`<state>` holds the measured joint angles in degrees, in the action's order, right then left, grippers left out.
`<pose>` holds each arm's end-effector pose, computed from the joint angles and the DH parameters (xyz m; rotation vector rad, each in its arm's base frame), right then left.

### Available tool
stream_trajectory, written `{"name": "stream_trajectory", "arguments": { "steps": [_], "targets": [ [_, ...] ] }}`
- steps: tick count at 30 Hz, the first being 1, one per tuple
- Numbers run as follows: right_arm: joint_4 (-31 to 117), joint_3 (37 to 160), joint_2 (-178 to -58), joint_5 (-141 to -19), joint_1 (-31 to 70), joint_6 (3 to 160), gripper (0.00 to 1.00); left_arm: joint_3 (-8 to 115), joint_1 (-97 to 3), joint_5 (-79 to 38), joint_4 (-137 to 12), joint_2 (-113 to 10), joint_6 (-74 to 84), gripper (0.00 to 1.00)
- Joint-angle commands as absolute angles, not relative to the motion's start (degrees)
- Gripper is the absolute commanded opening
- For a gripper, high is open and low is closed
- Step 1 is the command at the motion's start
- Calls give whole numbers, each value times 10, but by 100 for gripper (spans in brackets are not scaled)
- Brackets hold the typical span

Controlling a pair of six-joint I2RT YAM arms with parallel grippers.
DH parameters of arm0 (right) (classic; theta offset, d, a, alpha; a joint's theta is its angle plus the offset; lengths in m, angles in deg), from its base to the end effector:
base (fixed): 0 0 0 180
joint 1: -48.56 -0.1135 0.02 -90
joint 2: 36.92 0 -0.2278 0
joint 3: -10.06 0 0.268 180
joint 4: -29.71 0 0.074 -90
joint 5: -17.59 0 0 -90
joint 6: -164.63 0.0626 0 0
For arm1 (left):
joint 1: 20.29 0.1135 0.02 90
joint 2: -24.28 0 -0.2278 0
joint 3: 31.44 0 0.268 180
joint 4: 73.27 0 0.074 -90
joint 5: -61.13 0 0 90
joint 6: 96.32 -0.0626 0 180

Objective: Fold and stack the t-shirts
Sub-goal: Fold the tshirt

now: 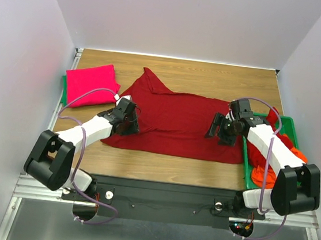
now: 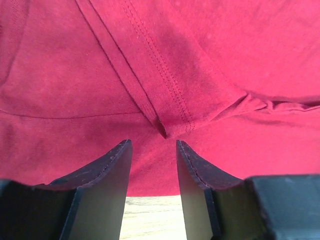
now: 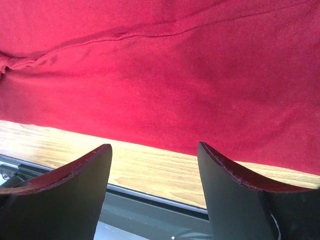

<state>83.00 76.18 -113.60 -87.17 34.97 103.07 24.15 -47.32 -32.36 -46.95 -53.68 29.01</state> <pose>0.2784 0.0837 0.1653 0.2736 2.7406 0.5621 0.2782 -0.1377 0.1318 -0.2064 2.4541 -0.4164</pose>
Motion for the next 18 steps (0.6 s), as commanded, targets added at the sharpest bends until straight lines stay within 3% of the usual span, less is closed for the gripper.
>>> {"name": "stream_trajectory", "arguments": {
  "steps": [1, 16, 18],
  "targets": [
    [832, 784, -1148, -870, 344, 1022, 75, 263, -479, -327, -481, -548, 287, 51],
    [832, 803, -1186, -875, 344, 1002, 75, 300, -492, -323, -493, -611, 286, 41],
    [832, 804, -1189, -875, 344, 1001, 75, 304, -493, -323, -493, -614, 285, 32]
  ]
}}
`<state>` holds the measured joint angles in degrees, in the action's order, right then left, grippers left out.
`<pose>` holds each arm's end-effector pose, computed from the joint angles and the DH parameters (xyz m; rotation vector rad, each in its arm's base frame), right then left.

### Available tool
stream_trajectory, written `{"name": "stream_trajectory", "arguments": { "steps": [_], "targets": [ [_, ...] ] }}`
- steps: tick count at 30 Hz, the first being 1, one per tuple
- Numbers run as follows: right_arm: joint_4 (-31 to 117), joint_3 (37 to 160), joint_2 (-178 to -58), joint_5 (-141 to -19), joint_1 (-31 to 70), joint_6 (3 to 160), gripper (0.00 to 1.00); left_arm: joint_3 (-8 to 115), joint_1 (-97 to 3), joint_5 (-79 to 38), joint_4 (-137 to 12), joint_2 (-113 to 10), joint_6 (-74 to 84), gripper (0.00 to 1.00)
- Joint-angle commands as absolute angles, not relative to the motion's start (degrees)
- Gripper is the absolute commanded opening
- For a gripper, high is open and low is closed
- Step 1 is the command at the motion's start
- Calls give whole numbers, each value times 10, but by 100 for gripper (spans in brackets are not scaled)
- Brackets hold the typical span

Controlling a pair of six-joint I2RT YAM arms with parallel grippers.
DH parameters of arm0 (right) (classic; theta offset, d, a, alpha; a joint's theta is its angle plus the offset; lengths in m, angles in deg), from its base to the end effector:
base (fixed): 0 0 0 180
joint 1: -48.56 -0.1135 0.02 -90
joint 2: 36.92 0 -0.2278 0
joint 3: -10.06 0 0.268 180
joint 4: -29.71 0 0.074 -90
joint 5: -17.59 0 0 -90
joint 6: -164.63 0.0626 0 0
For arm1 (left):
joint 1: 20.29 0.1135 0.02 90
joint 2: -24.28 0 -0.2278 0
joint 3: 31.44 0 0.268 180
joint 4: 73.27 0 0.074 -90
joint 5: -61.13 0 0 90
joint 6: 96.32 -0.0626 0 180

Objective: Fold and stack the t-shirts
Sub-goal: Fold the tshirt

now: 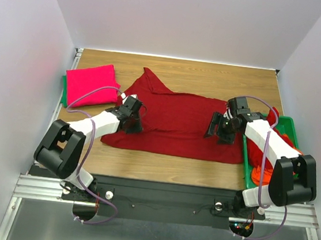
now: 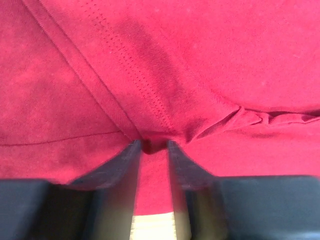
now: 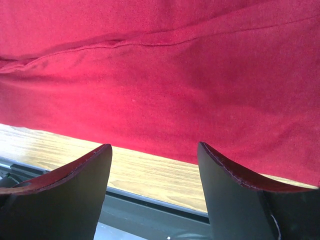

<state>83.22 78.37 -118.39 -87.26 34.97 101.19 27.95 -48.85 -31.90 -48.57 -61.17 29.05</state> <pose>0.2883 0.0862 0.1543 0.2412 2.7887 0.5408 0.2906 -0.1544 0.1171 -0.1722 2.4962 -0.4160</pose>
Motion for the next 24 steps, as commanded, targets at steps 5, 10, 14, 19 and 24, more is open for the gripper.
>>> {"name": "stream_trajectory", "arguments": {
  "steps": [5, 10, 14, 19, 24],
  "targets": [
    [831, 805, -1195, -875, 344, 999, 75, 315, -496, -322, -489, -628, 277, 14],
    [831, 802, -1196, -875, 344, 999, 75, 326, -496, -321, -479, -639, 272, 5],
    [831, 799, -1194, -873, 344, 1000, 75, 336, -497, -317, -479, -637, 265, 0],
    [831, 799, -1197, -874, 344, 1002, 75, 391, -499, -313, -476, -659, 226, 0],
    [832, 799, -1198, -874, 344, 1001, 75, 457, -499, -319, -462, -700, 196, 0]
  ]
}}
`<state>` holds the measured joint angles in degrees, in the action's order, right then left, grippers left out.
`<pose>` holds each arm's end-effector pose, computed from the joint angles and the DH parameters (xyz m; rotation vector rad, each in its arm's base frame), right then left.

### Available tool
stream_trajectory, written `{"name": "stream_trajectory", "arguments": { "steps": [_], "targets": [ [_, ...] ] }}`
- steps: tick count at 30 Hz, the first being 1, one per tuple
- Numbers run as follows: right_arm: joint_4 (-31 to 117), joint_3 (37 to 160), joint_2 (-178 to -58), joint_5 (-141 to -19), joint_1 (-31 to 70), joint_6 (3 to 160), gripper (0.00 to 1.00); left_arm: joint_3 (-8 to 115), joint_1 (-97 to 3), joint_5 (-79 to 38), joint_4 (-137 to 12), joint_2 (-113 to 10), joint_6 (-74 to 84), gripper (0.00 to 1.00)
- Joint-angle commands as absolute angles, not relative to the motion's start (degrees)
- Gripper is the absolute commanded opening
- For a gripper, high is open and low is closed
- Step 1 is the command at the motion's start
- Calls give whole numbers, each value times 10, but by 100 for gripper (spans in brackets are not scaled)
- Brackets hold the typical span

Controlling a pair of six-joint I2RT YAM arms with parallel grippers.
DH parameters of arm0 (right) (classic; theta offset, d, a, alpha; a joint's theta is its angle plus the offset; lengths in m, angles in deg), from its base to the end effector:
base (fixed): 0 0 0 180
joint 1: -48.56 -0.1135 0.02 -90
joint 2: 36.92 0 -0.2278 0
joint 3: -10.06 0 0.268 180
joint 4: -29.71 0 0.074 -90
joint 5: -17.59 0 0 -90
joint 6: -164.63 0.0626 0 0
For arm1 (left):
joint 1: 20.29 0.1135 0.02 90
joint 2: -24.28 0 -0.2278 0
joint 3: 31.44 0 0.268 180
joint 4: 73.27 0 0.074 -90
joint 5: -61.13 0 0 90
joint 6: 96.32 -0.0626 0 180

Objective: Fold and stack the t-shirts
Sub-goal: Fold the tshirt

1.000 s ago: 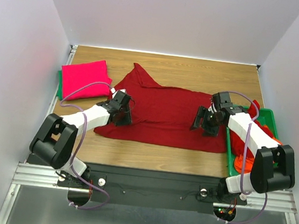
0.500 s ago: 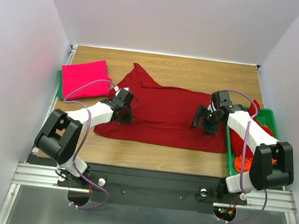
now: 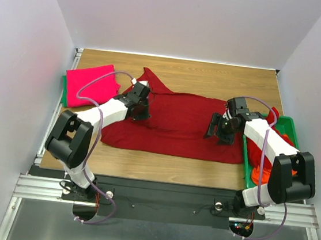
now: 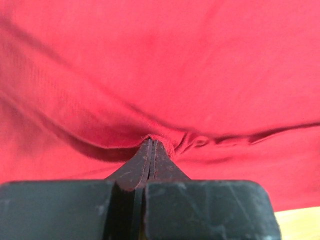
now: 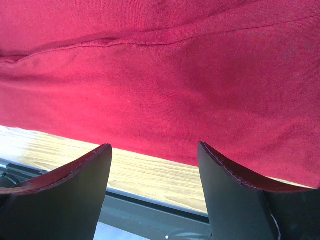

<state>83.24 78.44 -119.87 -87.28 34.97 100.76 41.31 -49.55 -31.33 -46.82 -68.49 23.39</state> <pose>0.2894 0.0865 0.1474 0.2374 2.8131 0.5319 0.3301 -0.1819 0.1503 -0.0303 2.4254 -0.4313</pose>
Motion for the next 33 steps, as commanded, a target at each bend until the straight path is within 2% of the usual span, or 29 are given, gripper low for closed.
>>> {"name": "stream_trajectory", "arguments": {
  "steps": [1, 15, 33],
  "targets": [
    [832, 798, -1198, -874, 344, 1001, 75, 467, -499, -320, -460, -717, 190, 0],
    [832, 795, -1198, -873, 344, 1002, 75, 608, -500, -334, -421, -810, 111, 0],
    [833, 794, -1207, -875, 344, 1001, 75, 676, -511, -276, -406, -873, 24, 0]
  ]
}}
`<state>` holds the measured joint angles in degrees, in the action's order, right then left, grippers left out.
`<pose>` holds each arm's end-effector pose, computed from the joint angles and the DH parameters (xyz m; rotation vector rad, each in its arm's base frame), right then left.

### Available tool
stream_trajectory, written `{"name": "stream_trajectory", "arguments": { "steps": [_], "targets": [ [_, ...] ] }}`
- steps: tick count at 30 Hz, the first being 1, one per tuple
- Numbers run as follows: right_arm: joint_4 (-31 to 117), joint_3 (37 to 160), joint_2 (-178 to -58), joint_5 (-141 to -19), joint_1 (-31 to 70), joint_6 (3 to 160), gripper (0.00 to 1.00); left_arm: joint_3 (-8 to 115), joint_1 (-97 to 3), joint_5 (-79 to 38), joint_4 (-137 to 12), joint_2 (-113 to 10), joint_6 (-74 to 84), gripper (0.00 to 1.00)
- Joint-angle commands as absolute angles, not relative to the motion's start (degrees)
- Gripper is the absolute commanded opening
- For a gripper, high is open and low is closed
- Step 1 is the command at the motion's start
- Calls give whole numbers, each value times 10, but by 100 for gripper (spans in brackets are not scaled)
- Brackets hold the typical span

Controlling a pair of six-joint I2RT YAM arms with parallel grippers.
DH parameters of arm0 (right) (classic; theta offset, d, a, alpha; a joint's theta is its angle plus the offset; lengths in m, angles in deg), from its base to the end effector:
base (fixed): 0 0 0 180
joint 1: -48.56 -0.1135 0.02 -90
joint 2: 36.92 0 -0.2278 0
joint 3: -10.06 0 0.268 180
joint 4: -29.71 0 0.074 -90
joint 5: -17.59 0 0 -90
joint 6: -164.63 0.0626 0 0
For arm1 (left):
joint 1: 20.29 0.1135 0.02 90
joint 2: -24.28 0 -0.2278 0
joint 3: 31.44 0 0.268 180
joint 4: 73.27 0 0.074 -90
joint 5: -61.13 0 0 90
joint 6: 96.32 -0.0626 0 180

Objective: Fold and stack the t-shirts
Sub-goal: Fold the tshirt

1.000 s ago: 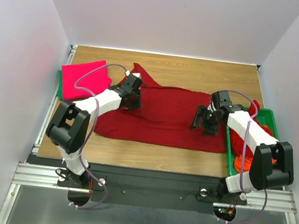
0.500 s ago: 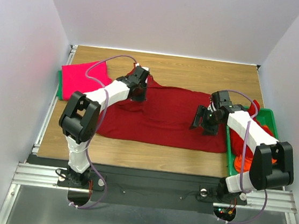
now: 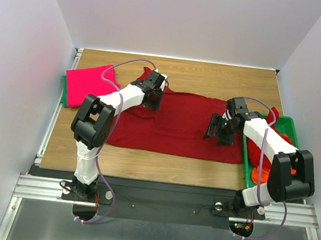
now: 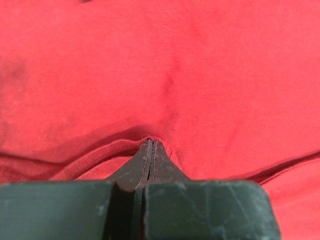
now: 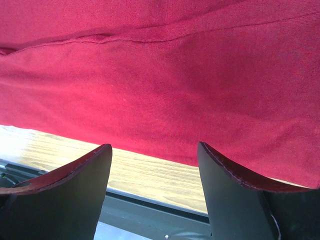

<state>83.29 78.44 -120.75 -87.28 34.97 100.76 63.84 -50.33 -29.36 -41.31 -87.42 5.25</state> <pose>0.2897 0.0866 0.1430 0.2419 2.8291 0.5269 0.3916 -0.2258 0.1473 0.3878 2.4097 -0.3197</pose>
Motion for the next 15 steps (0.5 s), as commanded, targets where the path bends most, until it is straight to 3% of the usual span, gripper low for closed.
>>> {"name": "stream_trajectory", "arguments": {
  "steps": [1, 11, 13, 14, 15],
  "targets": [
    [833, 794, -1208, -875, 344, 1001, 75, 679, -514, -273, -405, -877, 17, 0],
    [833, 791, -1208, -877, 344, 1001, 75, 731, -527, -282, -385, -913, -9, 3],
    [834, 792, -1209, -877, 344, 1001, 75, 738, -527, -282, -378, -919, -9, 14],
    [834, 792, -1209, -877, 344, 1001, 75, 740, -528, -283, -377, -922, -9, 29],
    [834, 792, -1209, -877, 344, 1001, 75, 745, -528, -283, -376, -922, -8, 38]
  ]
}}
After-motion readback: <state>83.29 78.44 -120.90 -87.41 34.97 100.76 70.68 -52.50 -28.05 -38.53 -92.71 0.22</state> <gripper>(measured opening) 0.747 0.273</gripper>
